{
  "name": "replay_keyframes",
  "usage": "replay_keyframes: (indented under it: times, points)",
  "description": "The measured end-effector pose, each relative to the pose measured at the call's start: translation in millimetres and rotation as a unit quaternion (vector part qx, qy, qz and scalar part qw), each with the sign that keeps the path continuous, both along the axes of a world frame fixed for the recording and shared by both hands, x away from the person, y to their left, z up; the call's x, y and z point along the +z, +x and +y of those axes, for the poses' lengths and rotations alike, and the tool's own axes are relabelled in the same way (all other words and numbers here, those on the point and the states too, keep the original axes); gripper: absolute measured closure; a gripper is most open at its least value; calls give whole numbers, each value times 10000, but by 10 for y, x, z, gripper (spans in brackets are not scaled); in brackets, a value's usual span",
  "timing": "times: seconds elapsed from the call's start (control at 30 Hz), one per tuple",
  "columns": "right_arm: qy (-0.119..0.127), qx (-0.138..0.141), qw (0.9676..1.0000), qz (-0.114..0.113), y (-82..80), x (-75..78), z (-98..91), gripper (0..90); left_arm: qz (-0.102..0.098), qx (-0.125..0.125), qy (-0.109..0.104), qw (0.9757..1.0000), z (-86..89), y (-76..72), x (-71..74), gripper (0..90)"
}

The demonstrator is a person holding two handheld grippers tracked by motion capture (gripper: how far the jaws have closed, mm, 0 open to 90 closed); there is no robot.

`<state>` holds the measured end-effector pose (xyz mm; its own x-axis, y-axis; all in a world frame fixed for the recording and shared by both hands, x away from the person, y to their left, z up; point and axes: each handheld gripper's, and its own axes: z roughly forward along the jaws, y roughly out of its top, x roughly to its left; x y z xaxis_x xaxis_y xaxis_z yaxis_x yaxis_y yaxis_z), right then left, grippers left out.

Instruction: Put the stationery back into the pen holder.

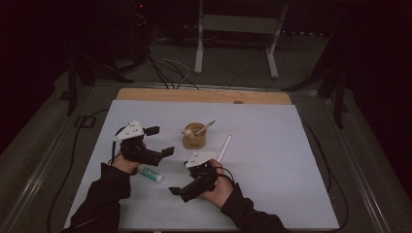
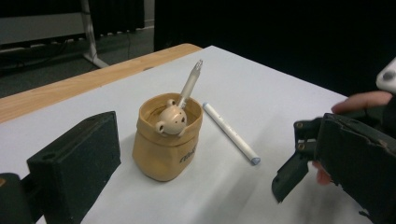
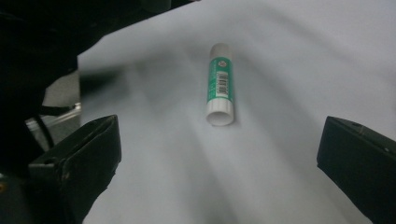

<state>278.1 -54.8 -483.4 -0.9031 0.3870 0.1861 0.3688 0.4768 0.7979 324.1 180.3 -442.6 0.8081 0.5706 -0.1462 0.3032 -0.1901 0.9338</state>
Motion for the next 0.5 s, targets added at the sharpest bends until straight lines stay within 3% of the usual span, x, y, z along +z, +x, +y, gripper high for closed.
replay_keyframes:
  times: [0.3, 0.5]
  points:
    - [-51, -115, 9999, -65, 16, -78, 302, 64, -1, 90, 24, 10000, 47, 17, -27, 8]
    - [-244, -175, 9992, -247, -7, -124, 486, 175, 4, 158, 3, 9999, 78, 35, -49, 8]
